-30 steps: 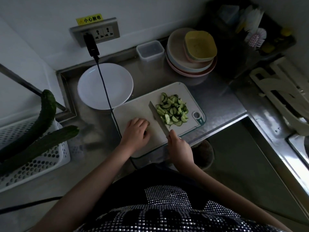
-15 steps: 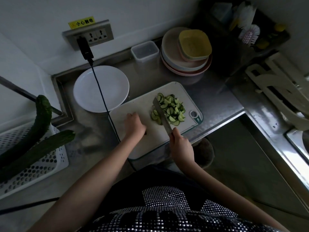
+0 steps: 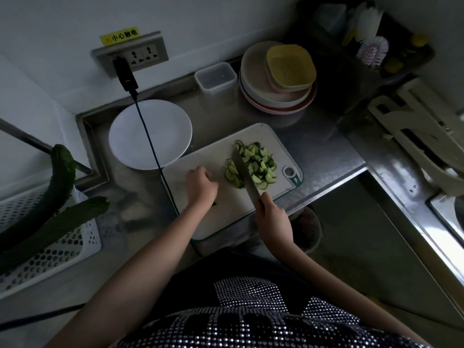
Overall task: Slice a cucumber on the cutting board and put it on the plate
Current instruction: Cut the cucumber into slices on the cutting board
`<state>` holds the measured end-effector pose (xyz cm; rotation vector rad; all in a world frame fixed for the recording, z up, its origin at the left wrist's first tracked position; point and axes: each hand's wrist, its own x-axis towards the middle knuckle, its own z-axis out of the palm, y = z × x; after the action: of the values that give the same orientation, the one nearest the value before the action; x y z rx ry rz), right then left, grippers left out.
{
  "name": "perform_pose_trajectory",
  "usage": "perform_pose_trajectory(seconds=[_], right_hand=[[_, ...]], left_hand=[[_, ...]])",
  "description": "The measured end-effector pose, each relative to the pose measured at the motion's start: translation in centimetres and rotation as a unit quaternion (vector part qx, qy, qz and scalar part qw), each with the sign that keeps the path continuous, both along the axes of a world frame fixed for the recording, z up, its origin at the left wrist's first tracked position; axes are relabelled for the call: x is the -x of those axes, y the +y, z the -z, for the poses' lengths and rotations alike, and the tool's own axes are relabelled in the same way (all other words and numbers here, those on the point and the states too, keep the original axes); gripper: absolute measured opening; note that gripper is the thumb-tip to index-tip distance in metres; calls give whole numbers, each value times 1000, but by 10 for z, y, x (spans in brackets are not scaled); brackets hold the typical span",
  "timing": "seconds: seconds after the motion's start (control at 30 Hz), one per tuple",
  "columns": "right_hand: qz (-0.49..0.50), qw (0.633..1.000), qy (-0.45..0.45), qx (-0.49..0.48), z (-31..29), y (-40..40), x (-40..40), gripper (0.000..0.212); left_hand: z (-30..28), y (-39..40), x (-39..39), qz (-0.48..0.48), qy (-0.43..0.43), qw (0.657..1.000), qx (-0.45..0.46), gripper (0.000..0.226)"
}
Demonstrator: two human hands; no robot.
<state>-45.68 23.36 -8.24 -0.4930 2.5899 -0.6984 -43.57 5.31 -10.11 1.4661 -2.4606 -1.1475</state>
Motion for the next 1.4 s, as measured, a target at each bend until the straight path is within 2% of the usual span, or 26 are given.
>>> perform_pose_trajectory(seconds=[0.1, 0.2, 0.27, 0.37, 0.43, 0.5, 0.57, 0.63, 0.73, 0.8, 0.9, 0.97, 1.0, 1.07, 1.13, 1.2, 1.23, 1.3, 1.4], right_hand=[[3, 1000, 0, 7, 1, 1, 1, 14], [17, 1000, -7, 15, 1, 1, 3, 13], [15, 1000, -4, 16, 1, 1, 3, 12], [-10, 999, 43, -12, -1, 2, 4, 15], [-27, 995, 87, -41, -3, 2, 5, 18], [-36, 992, 102, -71, -5, 1, 7, 17], [-40, 990, 104, -92, -6, 1, 7, 16], [-44, 988, 107, -100, -6, 0, 7, 17], [-59, 985, 112, -114, -8, 1, 7, 21], [-73, 983, 116, -124, -9, 1, 7, 26], [-103, 980, 118, -120, -11, 1, 4, 26], [-112, 979, 119, -120, -11, 1, 4, 25], [-108, 980, 119, -121, -11, 1, 5, 25], [-88, 982, 119, -120, -10, 2, 6, 22], [-66, 985, 122, -103, -9, 2, 6, 18], [-51, 989, 120, -74, -6, 0, 5, 17], [-47, 991, 115, -57, -4, -2, 4, 16], [-47, 993, 99, -34, -2, -5, 1, 15], [-65, 994, 85, -29, -1, -8, -3, 17]], left_hand=[[-4, 1, 10, -62, 46, 994, -76, 15], [-7, 7, 27, -113, 114, 957, -243, 12], [-12, 9, 32, -84, 132, 958, -241, 18], [-20, 13, 23, -44, 156, 977, -136, 28], [-28, 15, 13, -38, 216, 976, -4, 27], [-32, 15, 5, 65, 264, 952, 144, 27], [-30, 13, -1, 240, 261, 901, 251, 37], [-24, 15, -7, 369, 217, 854, 297, 46], [-14, 18, -14, 435, 153, 833, 306, 51], [-15, 17, -10, 457, 119, 829, 301, 57], [-22, 15, 5, 511, 15, 824, 246, 75], [-22, 14, 13, 510, -19, 835, 204, 76], [-21, 12, 14, 496, -8, 847, 191, 72], [-21, 8, 8, 429, 82, 878, 197, 61], [-21, 3, -6, 306, 191, 903, 232, 44], [-14, -8, -26, 204, 215, 925, 238, 33], [-9, -13, -37, 186, 201, 935, 225, 31], [2, -18, -60, 217, 155, 941, 211, 34], [16, -11, -82, 339, 59, 912, 223, 41]])
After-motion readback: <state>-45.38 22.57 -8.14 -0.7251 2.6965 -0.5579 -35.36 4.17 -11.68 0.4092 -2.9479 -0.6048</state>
